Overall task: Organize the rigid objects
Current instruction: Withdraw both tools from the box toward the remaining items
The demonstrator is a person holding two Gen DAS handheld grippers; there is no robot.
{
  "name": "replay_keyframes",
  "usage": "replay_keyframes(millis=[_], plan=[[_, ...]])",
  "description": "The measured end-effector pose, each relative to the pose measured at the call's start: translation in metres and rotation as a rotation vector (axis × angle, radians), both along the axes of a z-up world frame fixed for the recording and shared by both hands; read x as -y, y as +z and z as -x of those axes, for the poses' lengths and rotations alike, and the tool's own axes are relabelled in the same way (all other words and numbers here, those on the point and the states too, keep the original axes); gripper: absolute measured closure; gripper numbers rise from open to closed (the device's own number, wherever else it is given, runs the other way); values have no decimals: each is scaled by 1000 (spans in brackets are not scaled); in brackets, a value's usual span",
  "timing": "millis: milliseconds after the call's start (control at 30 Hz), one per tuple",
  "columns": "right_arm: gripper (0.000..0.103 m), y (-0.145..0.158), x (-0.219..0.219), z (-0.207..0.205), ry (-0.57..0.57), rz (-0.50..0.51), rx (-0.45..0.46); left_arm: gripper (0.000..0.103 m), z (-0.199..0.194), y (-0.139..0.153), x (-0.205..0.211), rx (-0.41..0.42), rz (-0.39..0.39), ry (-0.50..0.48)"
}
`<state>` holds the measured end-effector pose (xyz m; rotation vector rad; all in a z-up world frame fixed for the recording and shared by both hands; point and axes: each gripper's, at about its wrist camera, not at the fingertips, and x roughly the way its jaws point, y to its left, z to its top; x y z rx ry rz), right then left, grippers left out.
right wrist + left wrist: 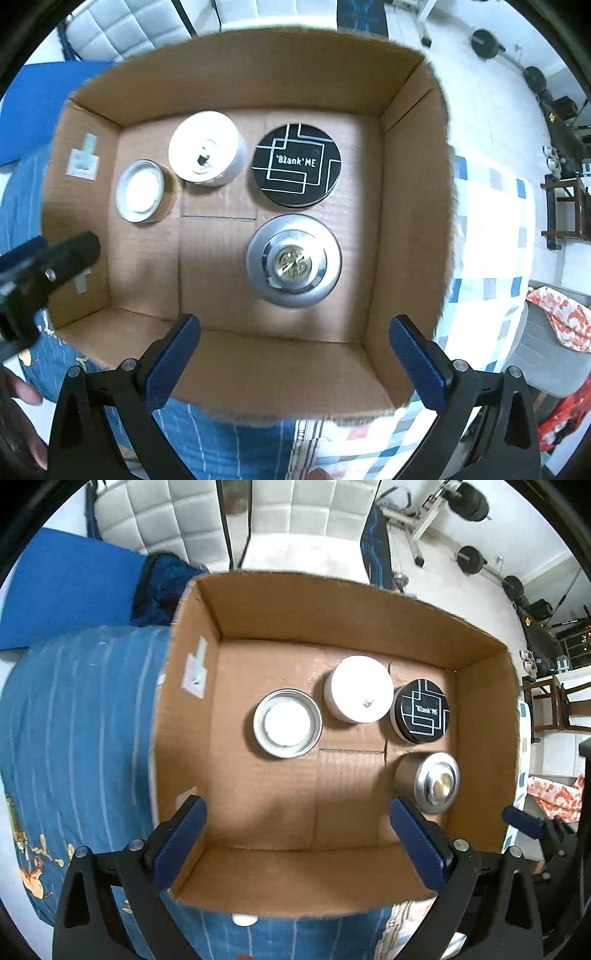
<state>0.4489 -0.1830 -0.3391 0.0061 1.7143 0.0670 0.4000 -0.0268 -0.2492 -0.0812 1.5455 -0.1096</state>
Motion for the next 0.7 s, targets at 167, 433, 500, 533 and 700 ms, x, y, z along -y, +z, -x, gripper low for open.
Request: replay_keyframes(millis=[167,433,500,533,700], plan=[[0,28,5,28,-10,-9,94,1,27,30,-1,107,-11,21],[0,70,9,65,-27,-42,206,1,63,78,-1,246,-9,35],[0,83,10,75,-33,-47,234,1,73,91,0,280,-20,27],[0,90,11,80,-36,-49,248,1,78,97,0,294,-21,22],[0,117,19,102,-66,-71,294,1,103,117,4,336,-36,-12]])
